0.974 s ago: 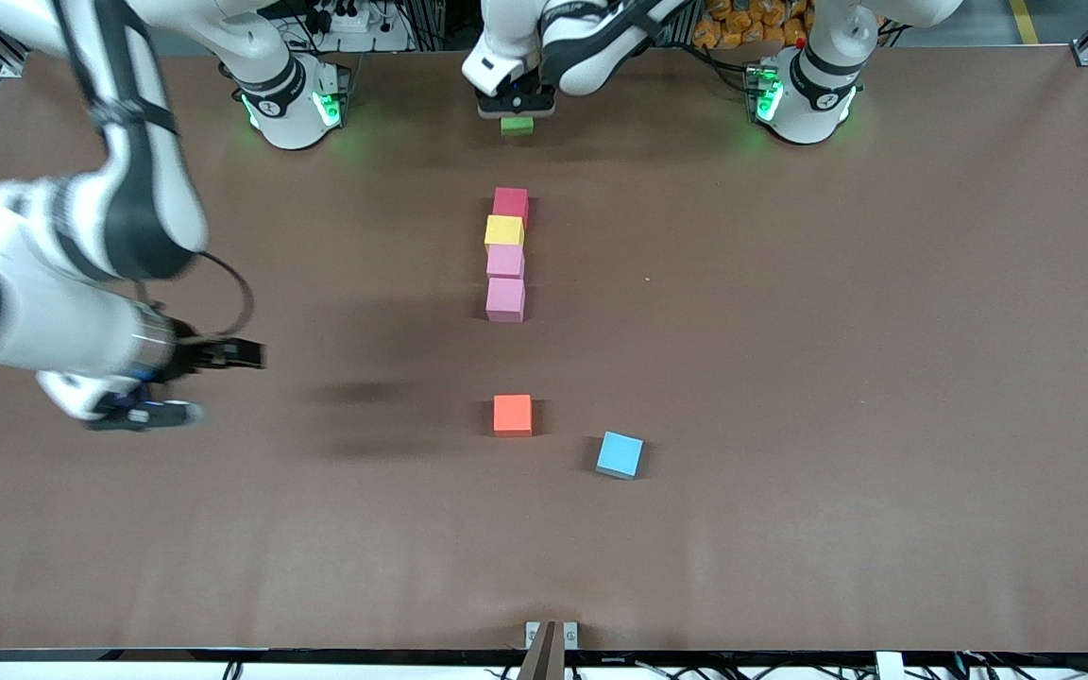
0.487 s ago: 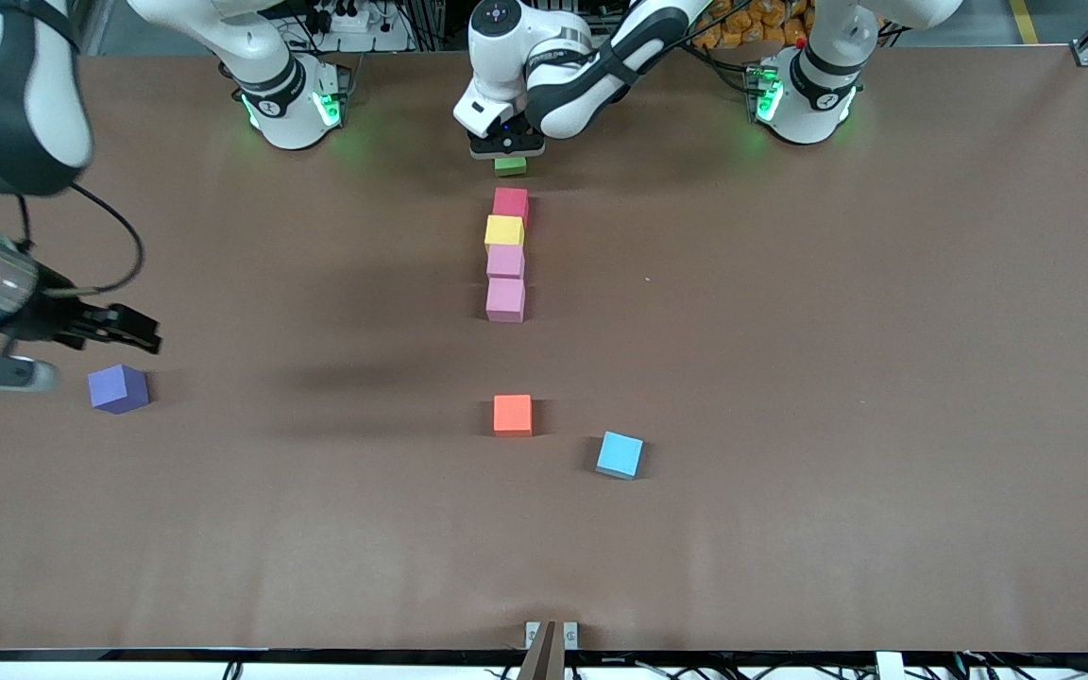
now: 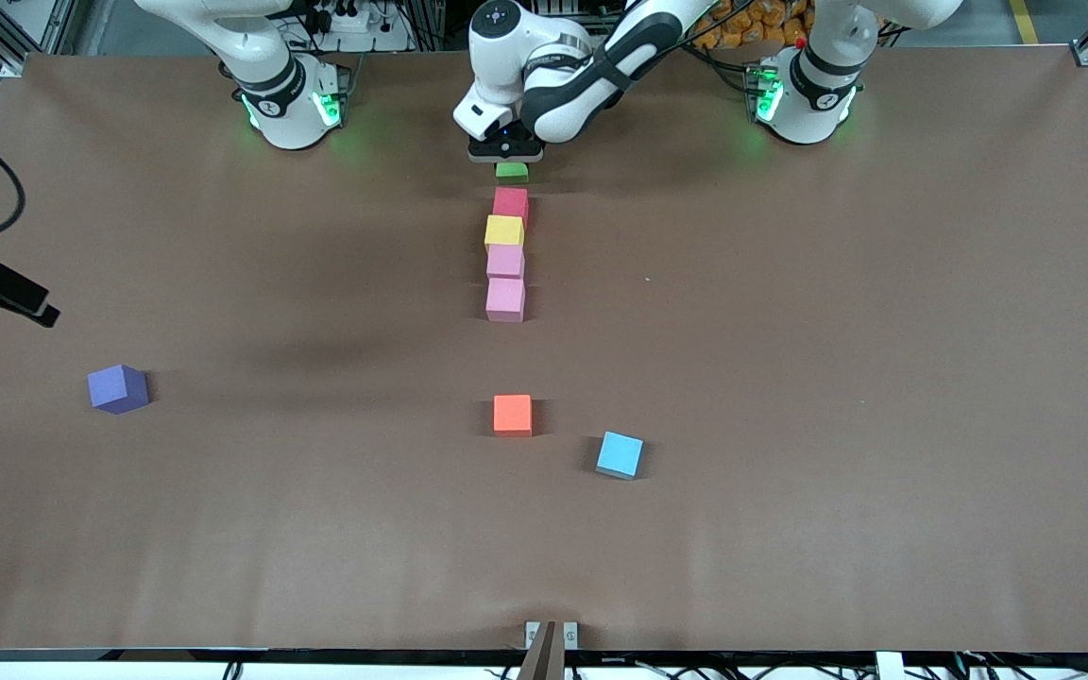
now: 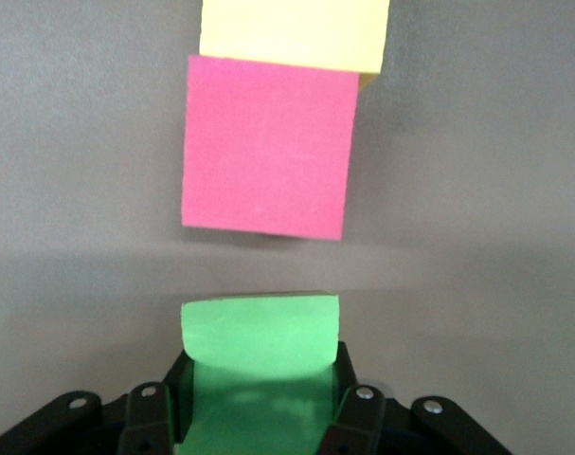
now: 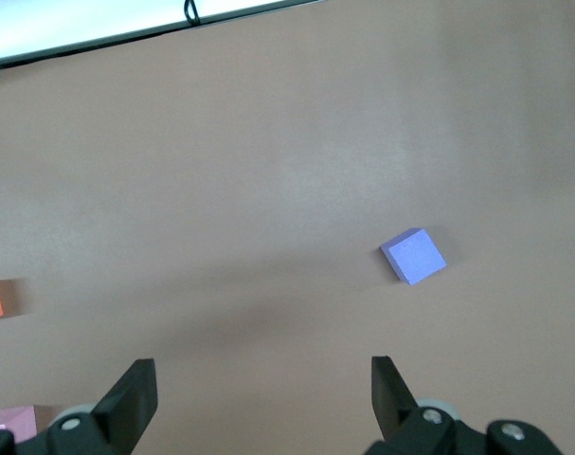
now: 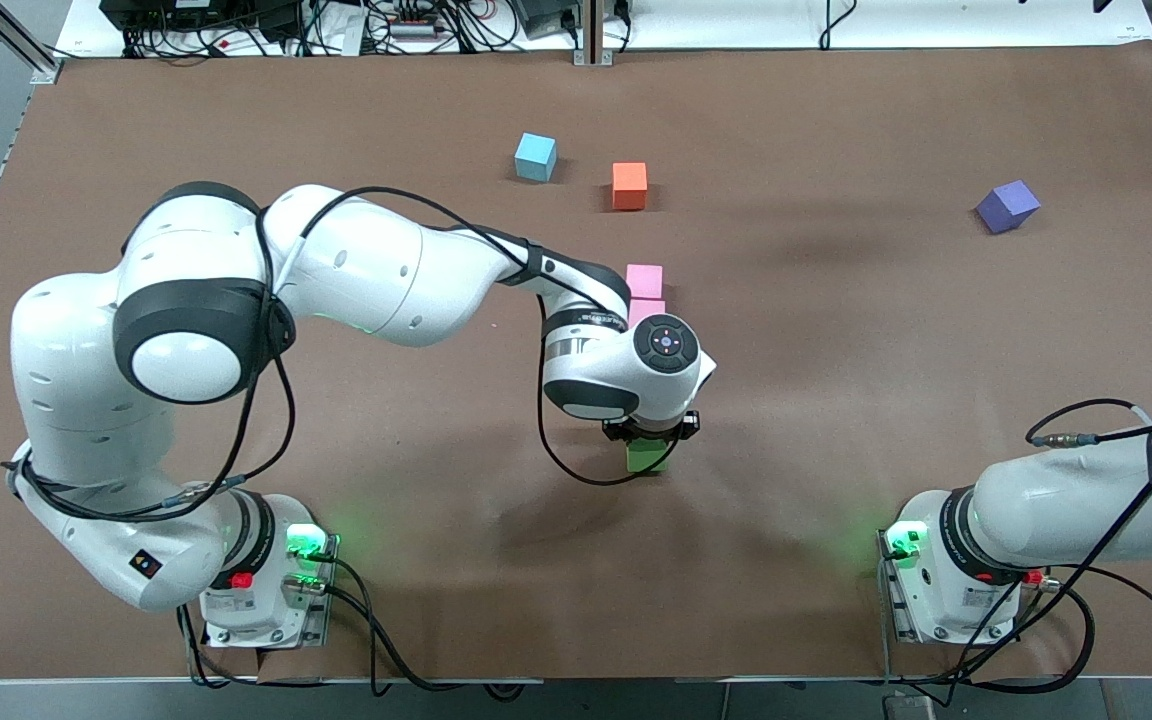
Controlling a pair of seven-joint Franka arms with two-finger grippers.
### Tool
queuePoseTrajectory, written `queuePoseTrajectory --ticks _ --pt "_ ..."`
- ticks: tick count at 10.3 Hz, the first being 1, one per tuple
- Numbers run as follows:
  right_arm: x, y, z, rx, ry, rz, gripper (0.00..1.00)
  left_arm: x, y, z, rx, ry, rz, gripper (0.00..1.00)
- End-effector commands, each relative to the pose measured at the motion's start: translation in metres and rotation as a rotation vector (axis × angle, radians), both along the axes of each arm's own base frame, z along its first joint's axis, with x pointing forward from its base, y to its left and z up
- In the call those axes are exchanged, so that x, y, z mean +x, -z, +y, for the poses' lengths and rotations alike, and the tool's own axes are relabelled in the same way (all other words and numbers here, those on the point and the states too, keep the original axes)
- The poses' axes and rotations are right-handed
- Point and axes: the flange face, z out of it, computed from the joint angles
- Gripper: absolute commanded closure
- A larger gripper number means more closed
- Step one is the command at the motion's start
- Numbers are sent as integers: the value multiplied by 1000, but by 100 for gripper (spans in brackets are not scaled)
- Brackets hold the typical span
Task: Arrange blocks into number 1
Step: 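Place the green cube beyond red with the left gripper while the right gripper withdraws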
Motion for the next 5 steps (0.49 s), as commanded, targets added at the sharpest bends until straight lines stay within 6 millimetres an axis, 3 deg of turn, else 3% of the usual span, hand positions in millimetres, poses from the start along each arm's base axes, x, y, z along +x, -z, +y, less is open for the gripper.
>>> queuePoseTrajectory --ticks 1,5 --pt "-10 -2 3 -14 7 20 0 9 2 -4 33 12 -37 100" --pt "-13 -19 1 -11 12 6 0 20 -2 -6 37 5 -58 100"
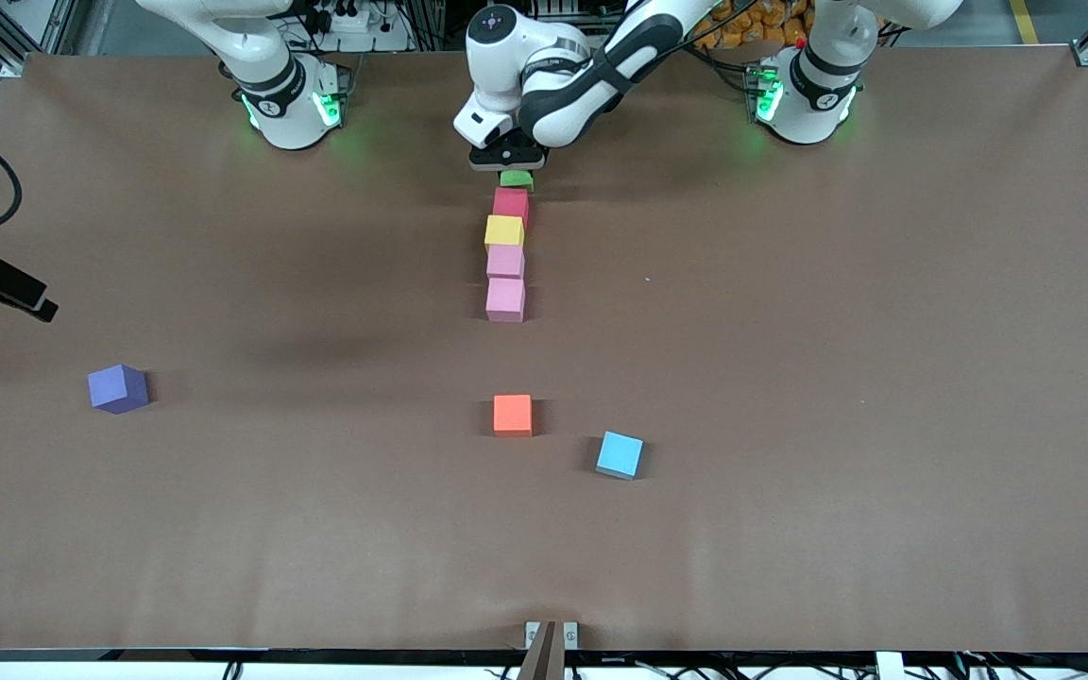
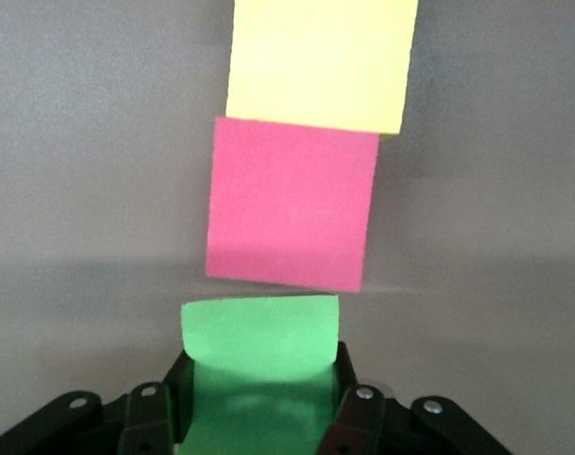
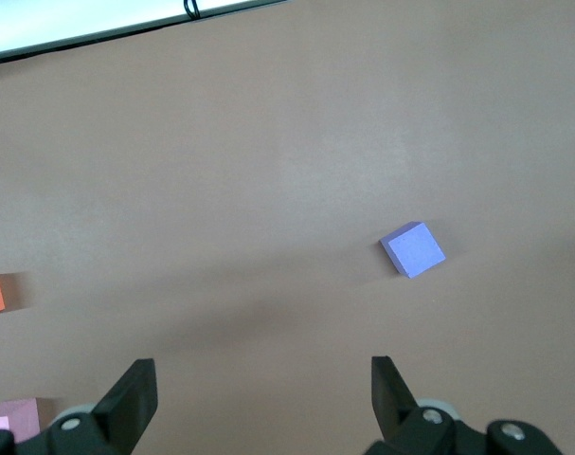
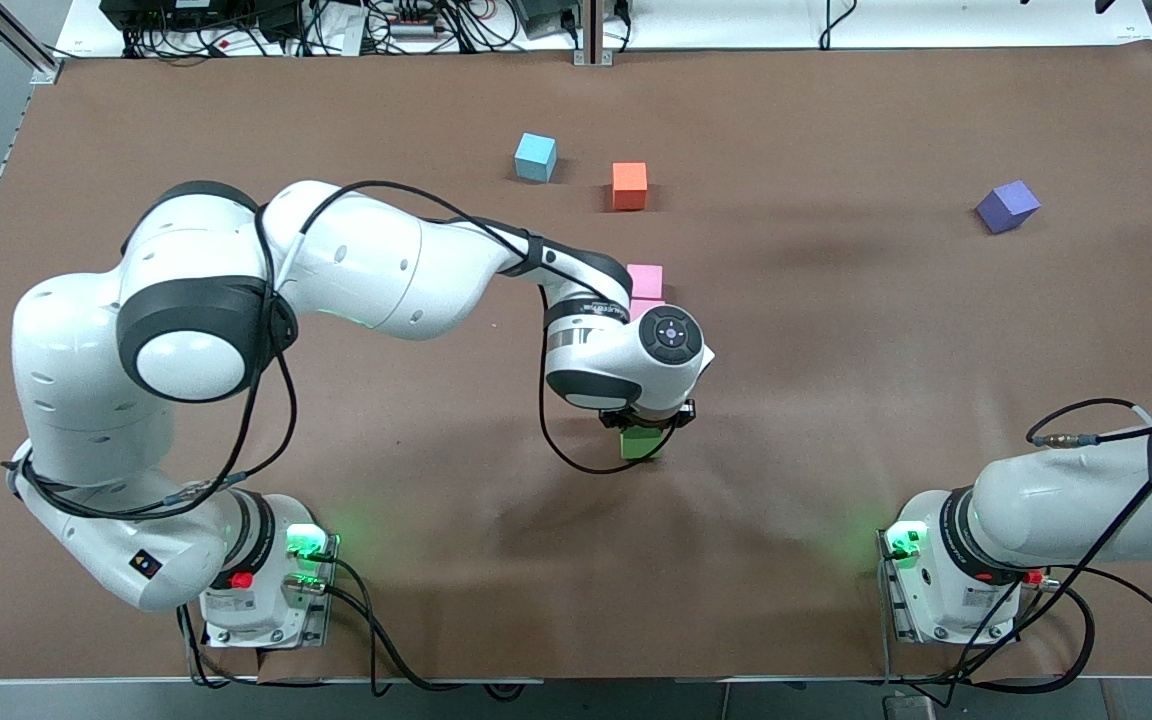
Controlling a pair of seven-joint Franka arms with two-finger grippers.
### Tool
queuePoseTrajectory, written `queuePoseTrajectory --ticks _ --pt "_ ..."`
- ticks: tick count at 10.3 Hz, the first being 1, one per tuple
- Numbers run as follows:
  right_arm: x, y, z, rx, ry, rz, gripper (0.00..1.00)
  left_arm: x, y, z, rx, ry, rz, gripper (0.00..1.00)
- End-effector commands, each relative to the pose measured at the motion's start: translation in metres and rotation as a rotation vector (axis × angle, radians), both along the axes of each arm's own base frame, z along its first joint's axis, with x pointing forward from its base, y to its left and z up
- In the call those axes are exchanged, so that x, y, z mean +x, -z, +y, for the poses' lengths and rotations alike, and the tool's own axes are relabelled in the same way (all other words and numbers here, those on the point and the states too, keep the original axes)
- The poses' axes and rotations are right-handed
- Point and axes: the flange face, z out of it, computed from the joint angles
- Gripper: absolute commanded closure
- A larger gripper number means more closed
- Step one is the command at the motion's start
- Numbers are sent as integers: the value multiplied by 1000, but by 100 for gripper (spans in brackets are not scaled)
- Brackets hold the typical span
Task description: Arrange blocks into number 1
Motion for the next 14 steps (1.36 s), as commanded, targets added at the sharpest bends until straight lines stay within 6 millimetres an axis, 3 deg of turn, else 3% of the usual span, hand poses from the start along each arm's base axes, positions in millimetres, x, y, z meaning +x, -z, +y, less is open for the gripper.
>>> queuePoseTrajectory --ticks 1,6,7,8,11,14 --pt "-13 -20 -2 -9 15 -15 0 7 -1 -8 -1 15 -37 100" --pt "-14 -19 5 3 8 6 0 18 8 -16 4 5 -59 100" --pt "-14 -18 10 3 8 10 0 23 11 -17 4 -8 -59 37" --pt "-13 -17 13 3 2 11 0 24 11 -17 4 -4 -62 0" --pt "-11 -16 24 -1 -15 9 0 35 -4 -14 10 -22 -83 0" --pt "-13 -17 10 -8 5 14 0 41 -33 -16 26 -49 -113 0"
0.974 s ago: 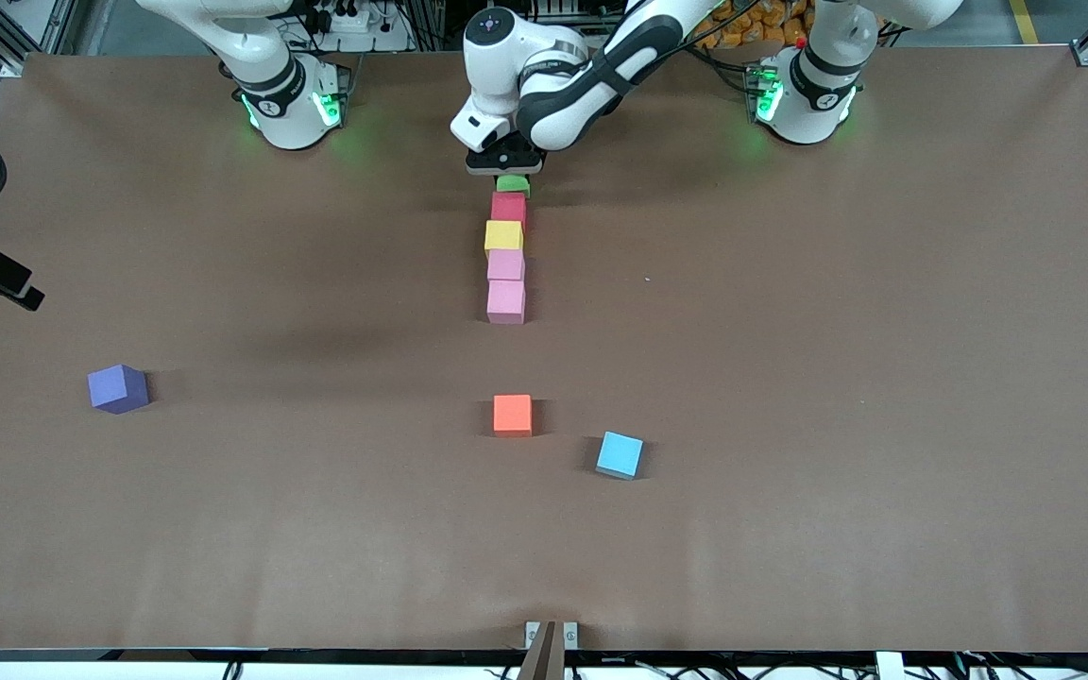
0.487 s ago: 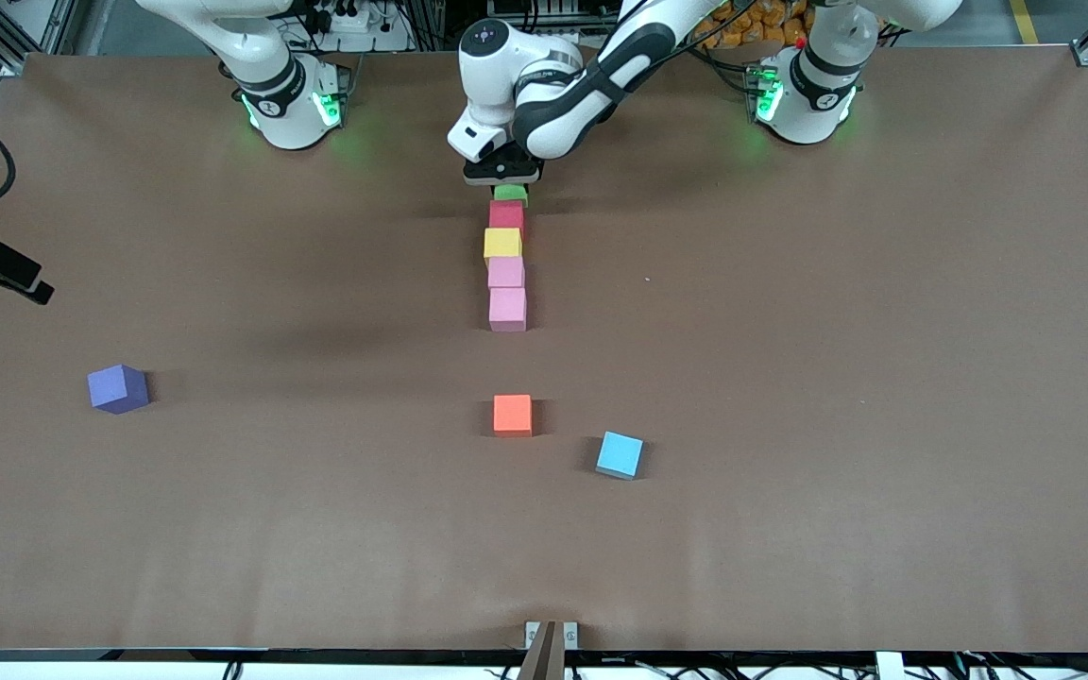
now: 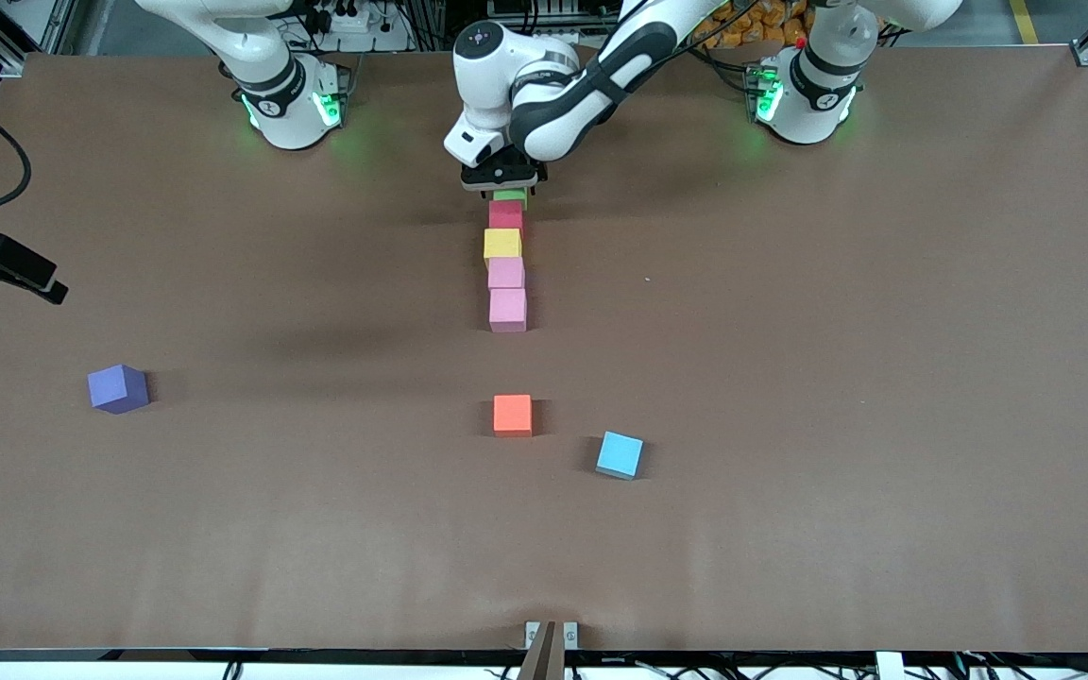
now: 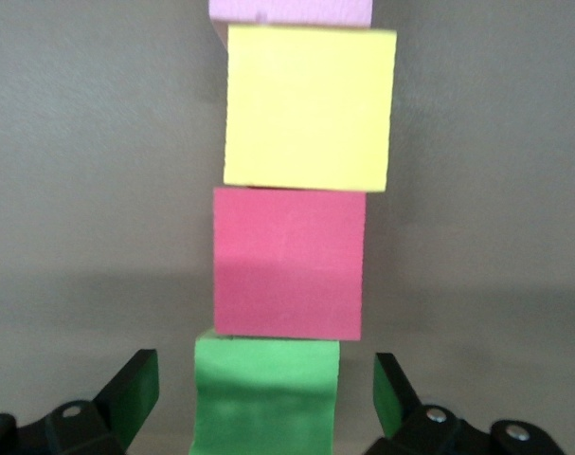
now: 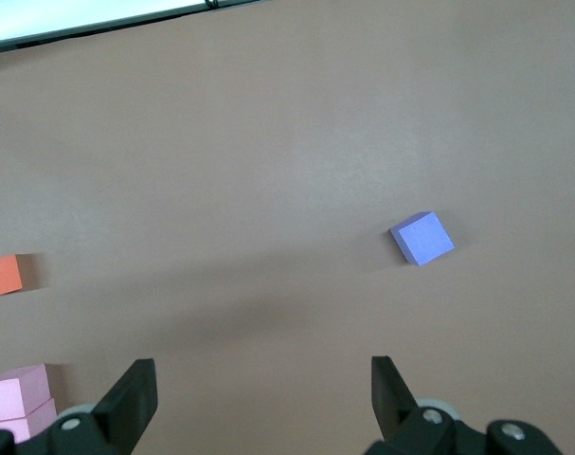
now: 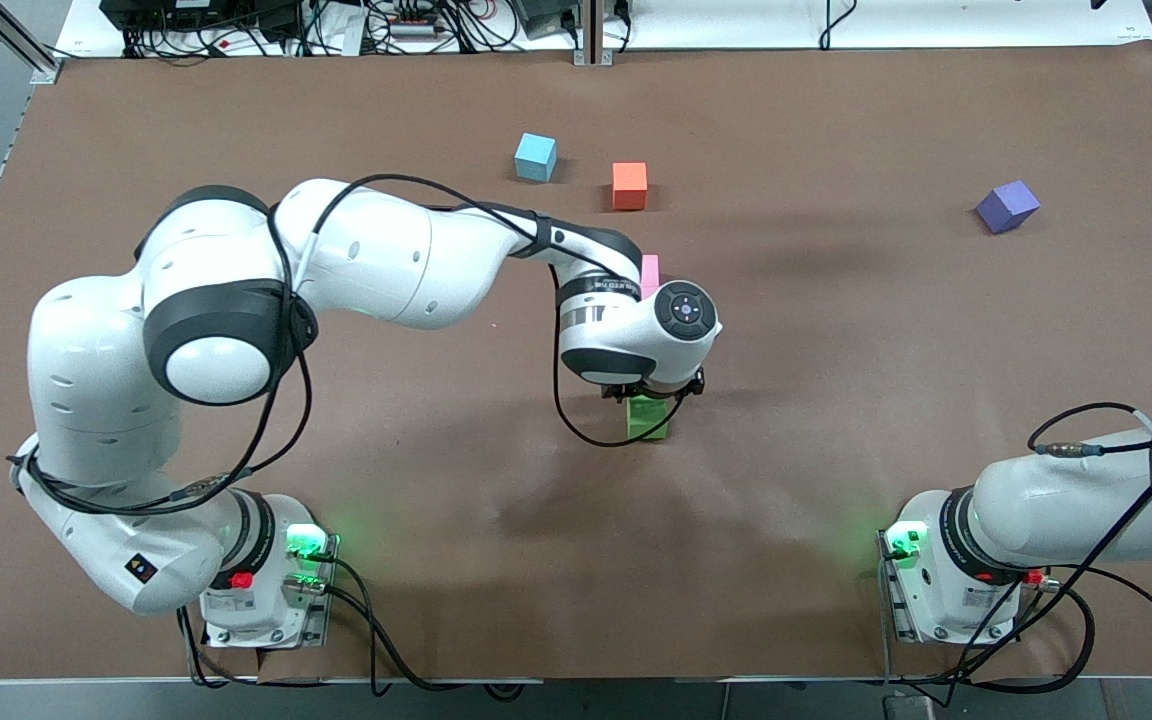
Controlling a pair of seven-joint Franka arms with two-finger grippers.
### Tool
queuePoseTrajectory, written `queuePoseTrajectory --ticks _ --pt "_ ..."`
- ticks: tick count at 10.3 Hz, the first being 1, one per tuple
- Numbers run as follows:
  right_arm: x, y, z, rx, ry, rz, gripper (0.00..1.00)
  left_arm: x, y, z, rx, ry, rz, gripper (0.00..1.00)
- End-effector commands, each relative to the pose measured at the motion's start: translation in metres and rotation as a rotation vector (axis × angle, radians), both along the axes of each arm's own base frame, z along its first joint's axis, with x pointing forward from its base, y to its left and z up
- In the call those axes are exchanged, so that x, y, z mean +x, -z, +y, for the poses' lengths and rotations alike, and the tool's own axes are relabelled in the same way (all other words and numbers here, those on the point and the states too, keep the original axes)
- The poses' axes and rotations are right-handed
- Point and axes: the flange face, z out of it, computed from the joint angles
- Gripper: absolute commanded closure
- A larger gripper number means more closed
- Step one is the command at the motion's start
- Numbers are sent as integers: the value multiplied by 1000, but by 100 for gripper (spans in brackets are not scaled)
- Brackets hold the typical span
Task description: Arrange blocks into number 1
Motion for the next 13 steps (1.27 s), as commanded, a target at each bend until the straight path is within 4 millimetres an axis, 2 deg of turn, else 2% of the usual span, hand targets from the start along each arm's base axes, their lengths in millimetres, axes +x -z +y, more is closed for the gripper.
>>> queuePoseTrajectory --ticks 1,2,4,6,8,10,12,13 --pt "-3 -5 -10 -12 33 0 0 10 -33 -4 -5 -24 -47 0" --pt "-3 -5 -9 -11 31 2 0 27 -43 -5 -6 -62 -47 0" --pt "-4 -6 -9 -12 28 6 0 82 -73 5 -35 -148 -64 0" --pt "-4 -4 -8 -10 28 11 0 137 -91 29 -36 -207 -82 0" --pt "-2 -1 -6 -8 27 15 0 190 -94 62 -15 -199 -85 0" --pt "-2 -1 0 -6 19 15 0 254 -97 112 0 -197 -84 0" --pt "-3 -2 1 -5 17 15 0 326 -111 177 -3 -232 -99 0" --pt "-3 -2 0 -5 17 15 0 354 -117 208 -4 -246 -106 0"
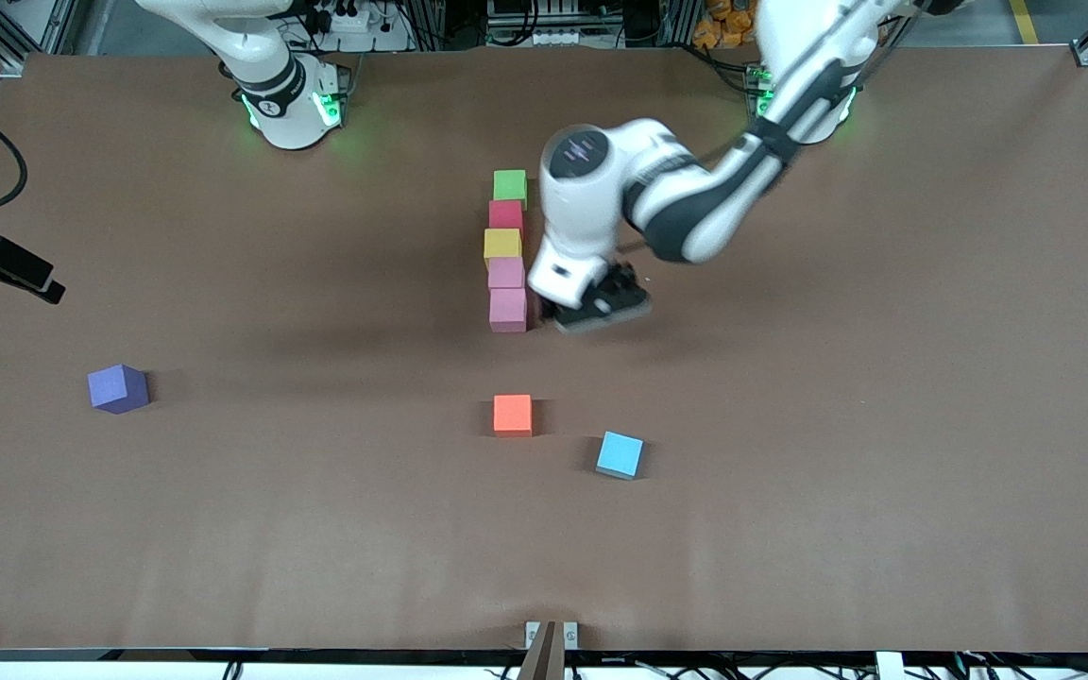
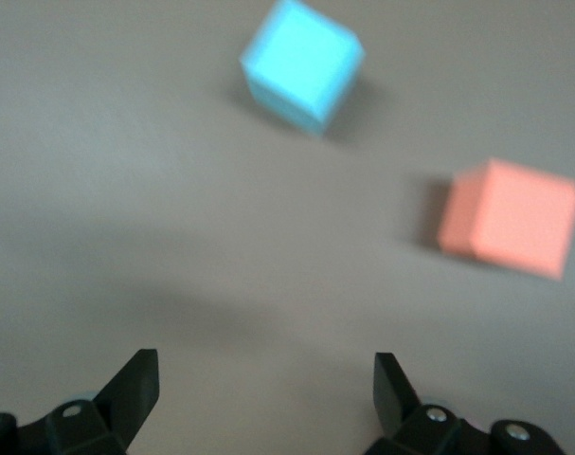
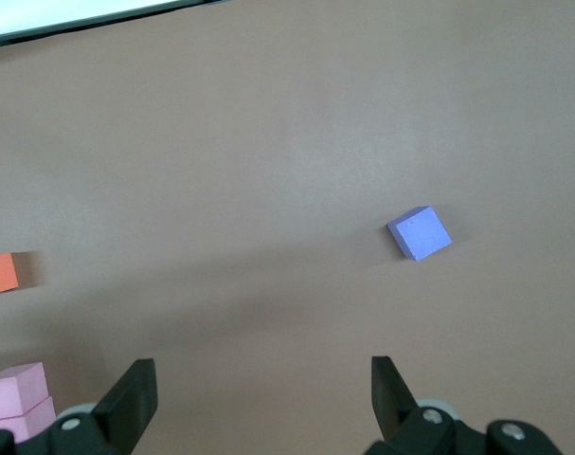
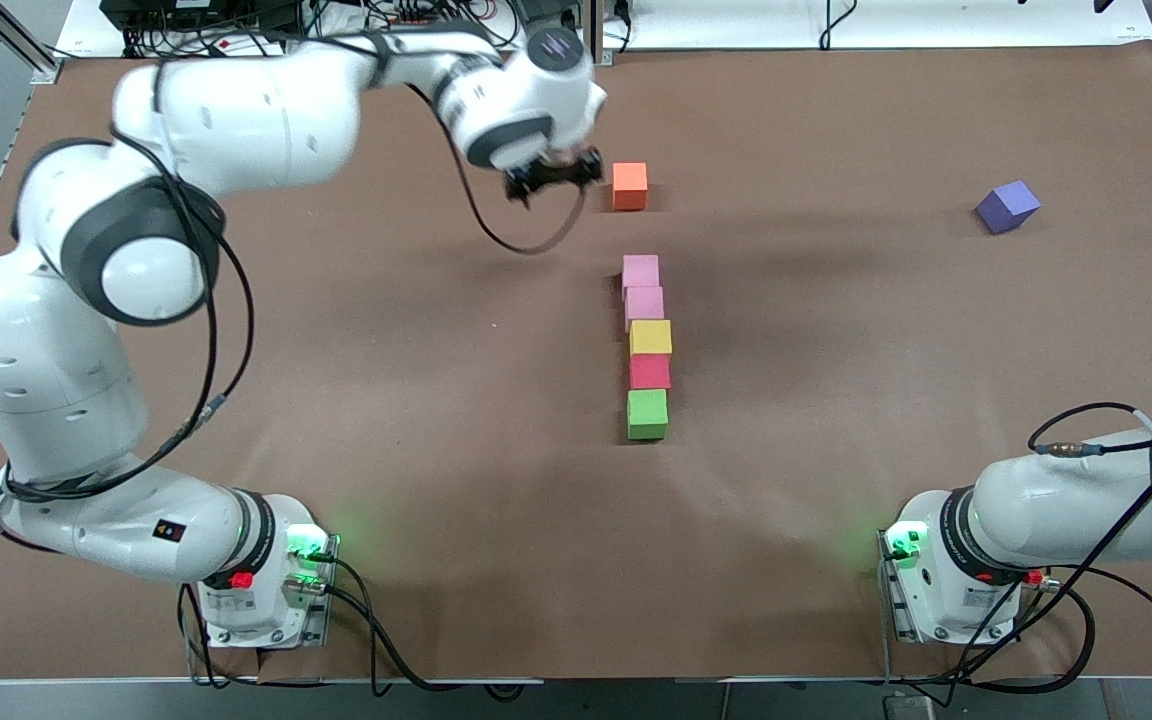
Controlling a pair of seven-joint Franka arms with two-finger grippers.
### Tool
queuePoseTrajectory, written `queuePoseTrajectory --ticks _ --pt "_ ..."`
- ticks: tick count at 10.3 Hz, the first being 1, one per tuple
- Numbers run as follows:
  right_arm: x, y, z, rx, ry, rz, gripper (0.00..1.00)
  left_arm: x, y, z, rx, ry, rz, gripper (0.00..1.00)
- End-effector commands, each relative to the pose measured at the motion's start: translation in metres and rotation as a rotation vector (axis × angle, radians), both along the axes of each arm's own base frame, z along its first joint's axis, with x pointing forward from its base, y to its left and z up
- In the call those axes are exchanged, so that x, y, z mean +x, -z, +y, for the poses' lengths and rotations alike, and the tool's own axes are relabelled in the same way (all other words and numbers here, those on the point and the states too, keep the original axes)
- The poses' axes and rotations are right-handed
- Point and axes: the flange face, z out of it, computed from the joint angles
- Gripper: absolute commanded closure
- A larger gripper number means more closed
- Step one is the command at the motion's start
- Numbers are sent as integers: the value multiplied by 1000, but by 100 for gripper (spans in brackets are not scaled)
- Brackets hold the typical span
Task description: Arrange blocks into number 1
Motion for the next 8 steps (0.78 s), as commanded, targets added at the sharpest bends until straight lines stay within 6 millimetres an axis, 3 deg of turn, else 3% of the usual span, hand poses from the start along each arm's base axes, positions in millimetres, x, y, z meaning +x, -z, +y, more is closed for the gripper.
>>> queuePoseTrajectory --ticks 1,4,7,8 --pt "-3 -4 1 -5 15 6 0 54 -18 66 6 -11 -2 0" --pt "-4 -3 1 -8 10 17 0 109 -26 160 23 20 3 0" --pt "-3 -4 9 -14 -5 14 0 131 -24 237 48 65 64 0" --pt "-3 -3 9 -14 -5 17 0 132 -44 258 23 83 82 0"
